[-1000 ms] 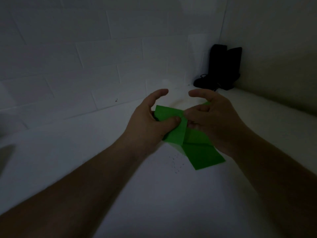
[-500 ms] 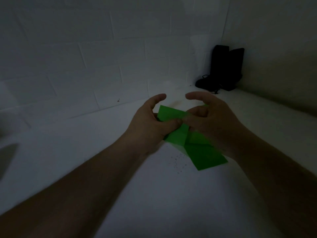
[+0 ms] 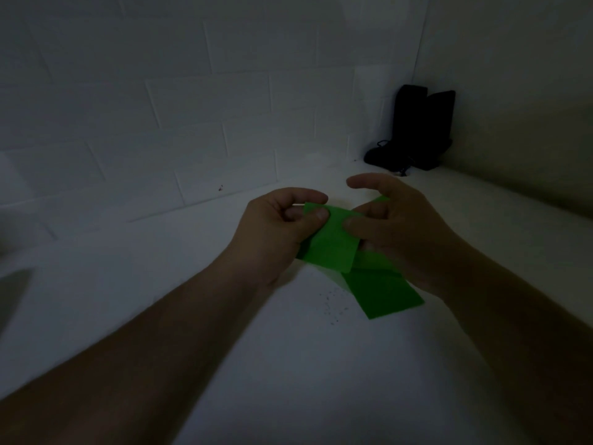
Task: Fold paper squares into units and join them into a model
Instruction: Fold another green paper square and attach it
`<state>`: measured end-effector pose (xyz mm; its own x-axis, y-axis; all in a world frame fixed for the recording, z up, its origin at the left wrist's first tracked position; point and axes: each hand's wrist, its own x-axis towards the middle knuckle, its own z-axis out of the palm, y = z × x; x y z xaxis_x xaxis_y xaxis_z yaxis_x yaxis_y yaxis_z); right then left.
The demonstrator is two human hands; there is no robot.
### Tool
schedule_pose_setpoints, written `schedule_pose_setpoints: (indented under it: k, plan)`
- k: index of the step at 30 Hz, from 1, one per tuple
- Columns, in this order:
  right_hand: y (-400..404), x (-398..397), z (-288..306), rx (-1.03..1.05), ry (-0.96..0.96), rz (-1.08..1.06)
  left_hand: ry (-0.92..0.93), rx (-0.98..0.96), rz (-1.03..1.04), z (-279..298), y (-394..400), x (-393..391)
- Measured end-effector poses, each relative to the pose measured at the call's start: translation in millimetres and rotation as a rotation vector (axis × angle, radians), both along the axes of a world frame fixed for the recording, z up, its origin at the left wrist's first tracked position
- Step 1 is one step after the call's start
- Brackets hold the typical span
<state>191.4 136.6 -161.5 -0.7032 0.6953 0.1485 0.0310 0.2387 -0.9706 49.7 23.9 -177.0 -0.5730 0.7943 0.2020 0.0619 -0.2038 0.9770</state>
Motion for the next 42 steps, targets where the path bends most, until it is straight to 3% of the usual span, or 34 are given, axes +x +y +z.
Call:
schedule_pose_setpoints:
  k: [21,30,34,42]
  plan:
    - [0,2,4,0.009,-0.089,0.015,-0.026,0.036,0.008,-1,1,2]
    - [5,2,0,-0.027,-0.059,0.034,0.056,0.020,-0.161,-1,-2,4]
    - [8,1,0,-0.117,0.027,0.066,0.031,0.018,-0.149,1,-4,3]
    - [11,4,-2,-0.035,0.018,0.107,0.058,-0.009,-0.098,1,-3,4]
